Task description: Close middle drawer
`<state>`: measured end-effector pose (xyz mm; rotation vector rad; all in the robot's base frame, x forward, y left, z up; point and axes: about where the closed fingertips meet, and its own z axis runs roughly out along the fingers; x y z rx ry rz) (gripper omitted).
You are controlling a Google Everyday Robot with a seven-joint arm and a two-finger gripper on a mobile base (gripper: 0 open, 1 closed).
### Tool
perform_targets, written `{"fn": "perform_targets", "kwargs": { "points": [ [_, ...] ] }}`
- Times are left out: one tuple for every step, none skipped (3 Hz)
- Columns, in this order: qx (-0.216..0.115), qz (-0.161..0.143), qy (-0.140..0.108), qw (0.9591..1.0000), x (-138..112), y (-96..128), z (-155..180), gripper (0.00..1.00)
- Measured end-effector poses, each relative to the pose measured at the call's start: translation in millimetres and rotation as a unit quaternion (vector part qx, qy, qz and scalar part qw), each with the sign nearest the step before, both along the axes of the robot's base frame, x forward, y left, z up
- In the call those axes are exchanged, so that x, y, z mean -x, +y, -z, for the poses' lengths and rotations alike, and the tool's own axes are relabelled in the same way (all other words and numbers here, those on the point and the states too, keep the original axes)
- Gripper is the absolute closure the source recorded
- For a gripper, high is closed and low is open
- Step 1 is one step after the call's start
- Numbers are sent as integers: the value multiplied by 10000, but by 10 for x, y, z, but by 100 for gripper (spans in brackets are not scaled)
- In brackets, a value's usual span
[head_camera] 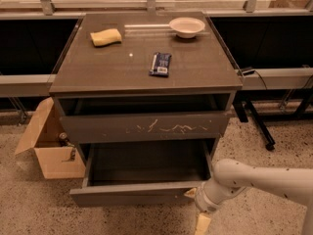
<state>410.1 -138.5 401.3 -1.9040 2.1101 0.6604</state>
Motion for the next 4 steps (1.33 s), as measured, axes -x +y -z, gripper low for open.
{"fn": "perform_targets", "kwargs": {
  "points": [
    [-40, 25, -9, 10000, -174, -194, -15, 0],
    [-73, 96, -25, 9999, -332, -352, -3, 0],
    [-64, 213, -23, 9997, -491, -502, 49, 16],
    [-19, 328, -57, 9994, -676, -653, 65, 39]
  ]
}}
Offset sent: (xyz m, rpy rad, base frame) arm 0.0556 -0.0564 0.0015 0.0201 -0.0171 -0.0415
